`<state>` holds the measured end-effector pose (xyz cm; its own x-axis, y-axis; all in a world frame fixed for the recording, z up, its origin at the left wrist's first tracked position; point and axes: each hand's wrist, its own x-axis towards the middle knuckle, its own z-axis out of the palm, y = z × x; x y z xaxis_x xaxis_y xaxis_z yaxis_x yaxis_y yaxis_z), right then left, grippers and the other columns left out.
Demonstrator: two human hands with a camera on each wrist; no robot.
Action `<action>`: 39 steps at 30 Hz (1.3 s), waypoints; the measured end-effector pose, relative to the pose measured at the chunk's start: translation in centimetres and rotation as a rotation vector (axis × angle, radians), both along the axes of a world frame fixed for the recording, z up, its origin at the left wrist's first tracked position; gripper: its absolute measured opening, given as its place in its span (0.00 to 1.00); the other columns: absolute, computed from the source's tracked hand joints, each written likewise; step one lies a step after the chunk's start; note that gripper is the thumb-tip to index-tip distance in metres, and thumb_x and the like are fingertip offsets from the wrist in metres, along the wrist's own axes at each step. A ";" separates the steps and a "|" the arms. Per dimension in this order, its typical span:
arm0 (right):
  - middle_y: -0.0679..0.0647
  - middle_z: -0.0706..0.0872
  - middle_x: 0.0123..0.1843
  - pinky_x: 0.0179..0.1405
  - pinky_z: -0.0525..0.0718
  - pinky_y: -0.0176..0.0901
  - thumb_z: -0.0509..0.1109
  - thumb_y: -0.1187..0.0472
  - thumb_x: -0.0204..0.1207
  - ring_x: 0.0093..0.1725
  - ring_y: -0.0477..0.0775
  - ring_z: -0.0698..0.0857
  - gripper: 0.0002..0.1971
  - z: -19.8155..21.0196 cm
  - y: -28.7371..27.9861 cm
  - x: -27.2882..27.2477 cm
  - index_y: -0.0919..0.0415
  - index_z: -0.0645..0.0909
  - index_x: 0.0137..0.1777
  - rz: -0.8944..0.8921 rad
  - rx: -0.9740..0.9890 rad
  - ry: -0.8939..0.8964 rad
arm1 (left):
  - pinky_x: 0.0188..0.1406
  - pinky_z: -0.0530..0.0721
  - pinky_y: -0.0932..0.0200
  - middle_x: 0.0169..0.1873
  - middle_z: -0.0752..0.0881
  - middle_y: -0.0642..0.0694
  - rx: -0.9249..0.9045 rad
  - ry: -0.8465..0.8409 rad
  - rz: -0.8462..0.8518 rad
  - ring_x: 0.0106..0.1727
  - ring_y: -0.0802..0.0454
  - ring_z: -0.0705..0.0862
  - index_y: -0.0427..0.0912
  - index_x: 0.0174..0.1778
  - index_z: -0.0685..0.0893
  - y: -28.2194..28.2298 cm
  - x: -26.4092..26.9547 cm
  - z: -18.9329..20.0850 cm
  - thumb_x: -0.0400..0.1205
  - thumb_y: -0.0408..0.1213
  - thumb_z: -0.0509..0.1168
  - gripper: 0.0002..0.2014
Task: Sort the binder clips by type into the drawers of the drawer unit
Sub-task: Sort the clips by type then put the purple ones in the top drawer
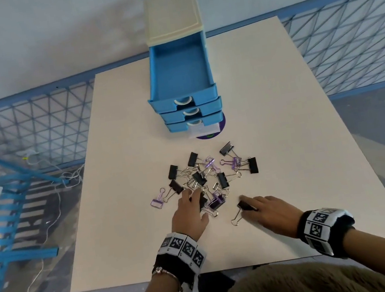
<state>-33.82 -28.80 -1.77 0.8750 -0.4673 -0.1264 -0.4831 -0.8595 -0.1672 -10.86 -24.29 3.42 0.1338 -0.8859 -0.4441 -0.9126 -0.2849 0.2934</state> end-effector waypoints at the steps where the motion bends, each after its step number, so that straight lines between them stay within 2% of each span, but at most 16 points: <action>1: 0.60 0.83 0.64 0.31 0.87 0.42 0.80 0.61 0.59 0.39 0.53 0.88 0.23 0.1 0.1 -0.4 0.51 0.78 0.54 -0.018 0.003 -0.009 | 0.55 0.83 0.47 0.74 0.61 0.42 0.030 -0.054 -0.043 0.70 0.43 0.69 0.46 0.75 0.59 -0.4 -0.2 -0.4 0.78 0.40 0.63 0.30; 5: 0.61 0.85 0.61 0.29 0.88 0.43 0.78 0.60 0.64 0.37 0.56 0.88 0.16 0.1 0.5 -1.8 0.53 0.79 0.50 -0.149 0.008 -0.083 | 0.56 0.81 0.51 0.73 0.63 0.41 0.067 -0.197 -0.176 0.70 0.43 0.67 0.46 0.77 0.56 -1.1 -0.2 -1.7 0.80 0.44 0.62 0.31; 9: 0.62 0.85 0.57 0.24 0.87 0.44 0.79 0.62 0.63 0.36 0.57 0.87 0.14 0.1 0.5 -3.1 0.54 0.83 0.48 -0.354 0.052 -0.179 | 0.54 0.83 0.53 0.69 0.67 0.40 0.027 -0.200 -0.105 0.69 0.44 0.67 0.44 0.71 0.65 -0.9 0.4 -2.3 0.80 0.38 0.60 0.23; 13: 0.62 0.84 0.59 0.26 0.88 0.46 0.79 0.63 0.61 0.38 0.60 0.87 0.18 0.3 0.2 -4.2 0.54 0.83 0.51 -0.469 0.093 -0.178 | 0.45 0.82 0.54 0.63 0.71 0.40 -0.020 -0.158 -0.045 0.64 0.43 0.70 0.42 0.65 0.73 0.2 1.5 -2.8 0.78 0.35 0.61 0.18; 15: 0.63 0.83 0.60 0.27 0.88 0.47 0.78 0.65 0.61 0.39 0.60 0.88 0.18 0.5 0.0 -4.7 0.55 0.83 0.51 -0.505 0.102 -0.173 | 0.35 0.82 0.55 0.58 0.76 0.40 -0.098 -0.115 -0.042 0.60 0.43 0.74 0.40 0.57 0.78 1.1 2.2 -3.2 0.76 0.33 0.64 0.14; 17: 0.63 0.83 0.60 0.28 0.87 0.48 0.78 0.66 0.61 0.40 0.61 0.87 0.17 0.6 -0.2 -5.0 0.56 0.83 0.51 -0.534 0.105 -0.172 | 0.25 0.79 0.58 0.51 0.81 0.40 -0.183 -0.063 -0.065 0.54 0.48 0.74 0.39 0.48 0.82 1.9 3.1 -3.6 0.72 0.29 0.69 0.10; 18: 0.63 0.83 0.60 0.28 0.87 0.48 0.78 0.67 0.61 0.40 0.62 0.87 0.17 0.7 -0.3 -5.2 0.57 0.83 0.51 -0.545 0.104 -0.174 | 0.25 0.78 0.58 0.50 0.82 0.41 -0.199 -0.048 -0.083 0.53 0.50 0.72 0.39 0.47 0.83 2.2 3.5 -3.8 0.72 0.28 0.69 0.08; 22: 0.64 0.83 0.61 0.28 0.86 0.48 0.80 0.69 0.57 0.40 0.64 0.87 0.21 0.6 -0.5 -5.4 0.57 0.84 0.51 -0.577 0.108 -0.171 | 0.34 0.81 0.53 0.52 0.83 0.43 -0.235 0.055 -0.042 0.53 0.54 0.72 0.39 0.47 0.85 2.8 4.7 -3.9 0.80 0.37 0.59 0.10; 24: 0.64 0.82 0.62 0.28 0.87 0.49 0.79 0.69 0.57 0.41 0.64 0.87 0.21 0.6 -0.6 -5.4 0.57 0.84 0.51 -0.585 0.113 -0.176 | 0.39 0.82 0.54 0.54 0.83 0.44 -0.270 0.093 0.038 0.56 0.51 0.76 0.40 0.49 0.85 3.3 4.9 -3.5 0.80 0.34 0.60 0.09; 26: 0.64 0.82 0.63 0.28 0.87 0.49 0.79 0.69 0.58 0.41 0.64 0.86 0.21 0.5 -0.6 -5.3 0.58 0.84 0.52 -0.583 0.108 -0.172 | 0.46 0.79 0.56 0.60 0.79 0.44 -0.255 0.106 0.106 0.62 0.46 0.76 0.41 0.56 0.83 3.9 4.8 -3.2 0.79 0.29 0.60 0.12; 27: 0.64 0.82 0.62 0.28 0.87 0.49 0.80 0.69 0.57 0.41 0.64 0.86 0.21 0.5 -0.7 -5.3 0.58 0.84 0.51 -0.581 0.103 -0.169 | 0.47 0.78 0.58 0.62 0.77 0.43 -0.267 0.119 0.127 0.64 0.45 0.75 0.42 0.58 0.81 4.2 4.6 -3.0 0.78 0.31 0.61 0.13; 29: 0.64 0.82 0.62 0.27 0.87 0.49 0.80 0.70 0.56 0.41 0.64 0.86 0.22 0.3 -0.6 -5.2 0.58 0.84 0.51 -0.578 0.097 -0.165 | 0.51 0.77 0.59 0.66 0.73 0.42 -0.288 0.149 0.137 0.66 0.44 0.73 0.44 0.60 0.79 4.8 3.8 -2.6 0.75 0.45 0.60 0.19; 31: 0.63 0.82 0.63 0.29 0.87 0.49 0.80 0.70 0.54 0.42 0.64 0.86 0.23 0.2 -0.7 -5.2 0.58 0.83 0.52 -0.576 0.102 -0.157 | 0.62 0.75 0.53 0.71 0.67 0.40 -0.224 0.161 0.120 0.72 0.43 0.67 0.46 0.64 0.76 5.0 2.8 -2.9 0.69 0.59 0.56 0.31; 33: 0.63 0.82 0.63 0.29 0.86 0.49 0.81 0.70 0.54 0.43 0.64 0.86 0.24 0.1 -0.7 -5.2 0.58 0.83 0.52 -0.573 0.102 -0.150 | 0.71 0.70 0.46 0.75 0.61 0.39 -0.131 0.092 0.084 0.77 0.41 0.59 0.49 0.68 0.72 4.8 1.9 -3.6 0.65 0.65 0.55 0.37; 35: 0.63 0.81 0.64 0.28 0.86 0.49 0.81 0.70 0.53 0.43 0.64 0.86 0.24 0.2 -0.8 -5.2 0.58 0.83 0.52 -0.564 0.104 -0.140 | 0.72 0.68 0.42 0.75 0.61 0.38 -0.087 0.018 0.052 0.78 0.37 0.56 0.49 0.67 0.72 4.3 1.2 -4.0 0.66 0.65 0.55 0.36; 39: 0.63 0.80 0.66 0.23 0.85 0.46 0.82 0.68 0.54 0.43 0.61 0.88 0.24 0.5 -1.0 -5.2 0.57 0.84 0.52 -0.534 0.086 -0.120 | 0.60 0.80 0.48 0.72 0.66 0.38 -0.161 -0.029 0.119 0.74 0.40 0.62 0.45 0.60 0.77 3.3 0.8 -3.9 0.77 0.48 0.64 0.18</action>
